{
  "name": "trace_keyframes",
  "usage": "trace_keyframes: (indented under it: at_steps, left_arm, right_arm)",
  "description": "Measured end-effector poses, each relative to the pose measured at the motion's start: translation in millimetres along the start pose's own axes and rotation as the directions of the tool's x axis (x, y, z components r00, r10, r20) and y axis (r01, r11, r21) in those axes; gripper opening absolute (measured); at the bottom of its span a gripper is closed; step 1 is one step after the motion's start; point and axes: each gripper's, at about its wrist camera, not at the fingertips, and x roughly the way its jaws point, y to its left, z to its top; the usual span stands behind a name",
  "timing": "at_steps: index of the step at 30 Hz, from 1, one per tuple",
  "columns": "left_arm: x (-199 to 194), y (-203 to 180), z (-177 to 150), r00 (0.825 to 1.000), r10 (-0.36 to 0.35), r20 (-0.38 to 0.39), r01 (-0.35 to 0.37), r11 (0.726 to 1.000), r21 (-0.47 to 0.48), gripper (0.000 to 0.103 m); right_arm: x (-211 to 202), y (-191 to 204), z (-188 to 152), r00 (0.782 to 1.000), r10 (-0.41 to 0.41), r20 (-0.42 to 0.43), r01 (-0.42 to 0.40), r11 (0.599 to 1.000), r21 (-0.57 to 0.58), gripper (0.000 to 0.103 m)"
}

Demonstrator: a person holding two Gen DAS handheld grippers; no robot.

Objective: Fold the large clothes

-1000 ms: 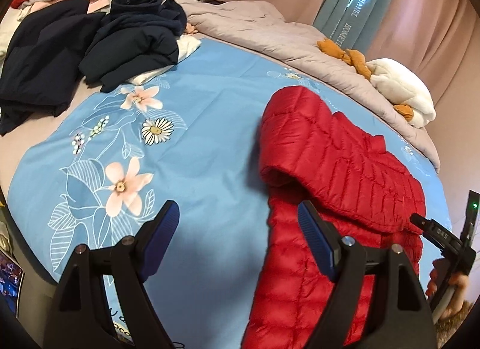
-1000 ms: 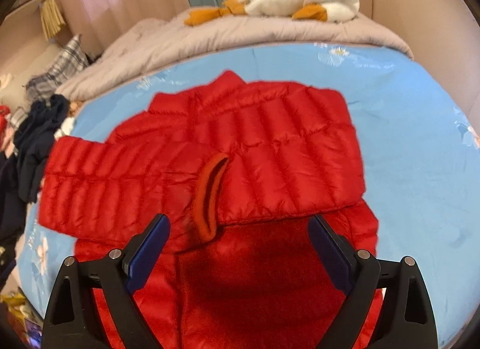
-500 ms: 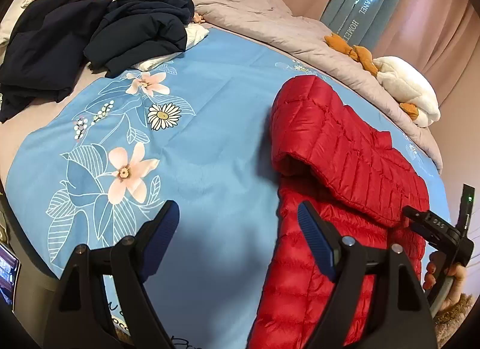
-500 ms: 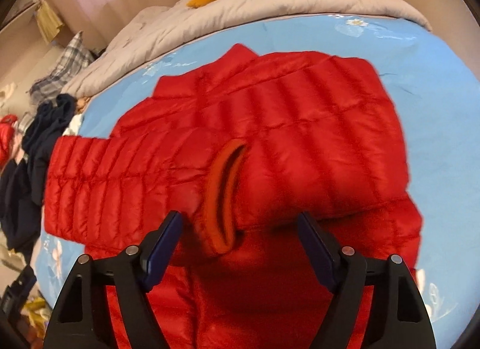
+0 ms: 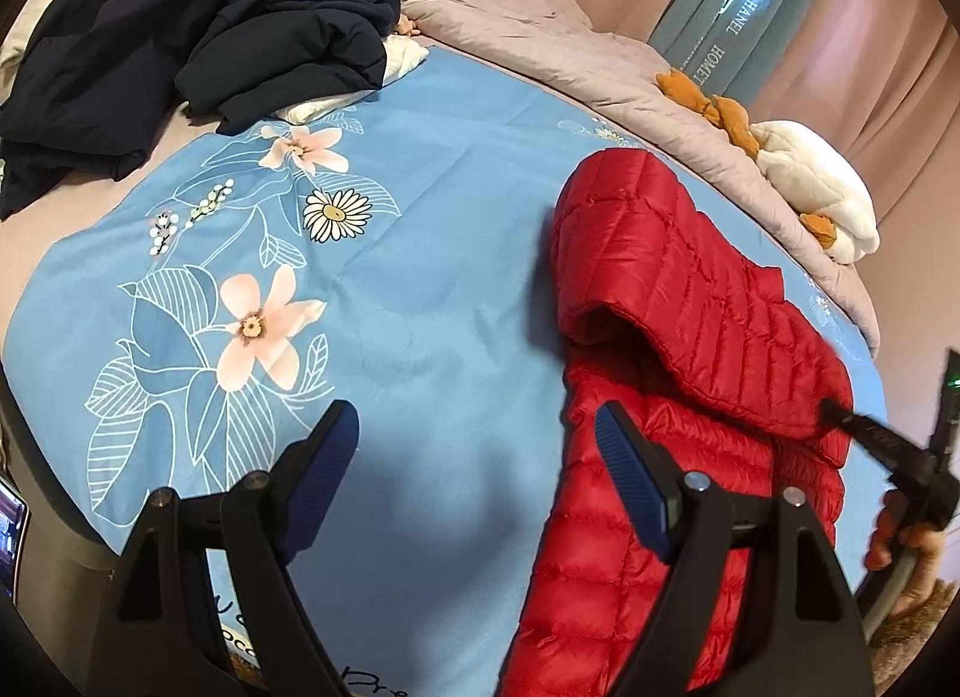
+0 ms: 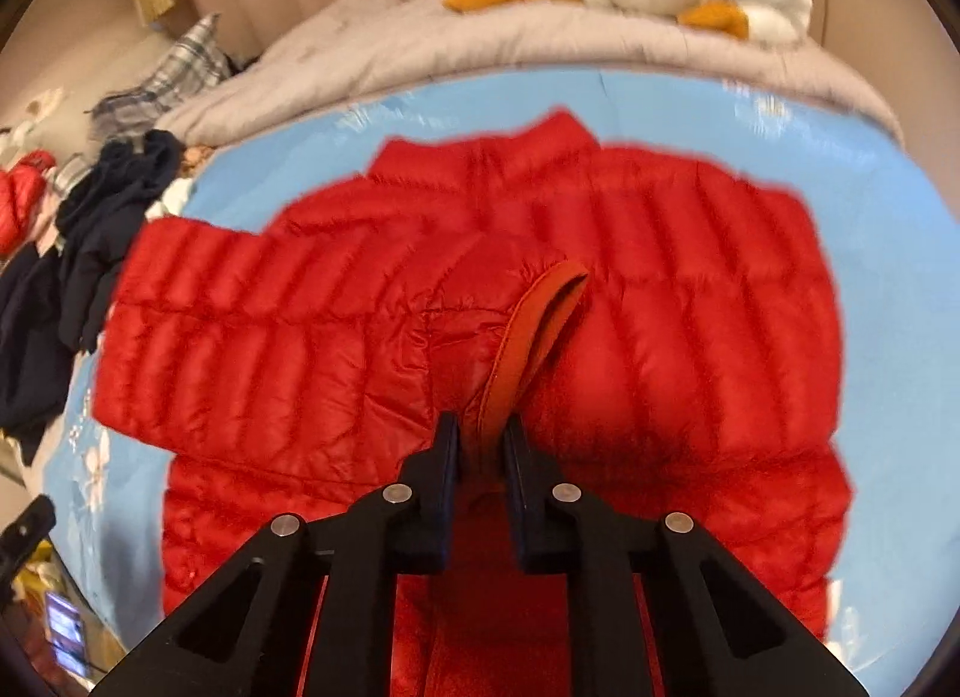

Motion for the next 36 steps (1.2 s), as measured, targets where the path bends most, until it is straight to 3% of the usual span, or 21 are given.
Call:
trace_keyframes:
  at_steps: [8, 13, 19, 36]
  left_arm:
    - [2.7, -1.1, 1.2, 1.0, -0.013, -0.008, 0.013, 1.0, -0.006, 0.081]
    - [3.4, -3.4, 0.6, 1.0, -0.02, -0.012, 0.02, 1.0, 0.001, 0.081]
    - [5.9, -5.4, 0.6, 1.0, -0.014, -0.017, 0.014, 1.0, 0.006, 0.081]
    - [18.2, -16.1, -2.4, 0.999, -0.012, -0.05, 0.013, 0.999, 0.033, 0.081]
  right_arm:
    - [-62.6, 5.4, 35.7, 0.98, -0.026, 0.195, 0.034, 0.999, -0.035, 0.014]
    - [-62.4, -5.5, 51.6, 0.969, -0.068, 0.237, 0.071, 0.997, -0.006, 0.014]
    - [-53.9, -27.2, 52.8, 0.966, -0.12, 0.229, 0.109, 0.992, 0.057, 0.014]
    - [5.6, -78.4, 36.3, 0.971, -0.231, 0.061, 0.22, 0.965, 0.142, 0.014]
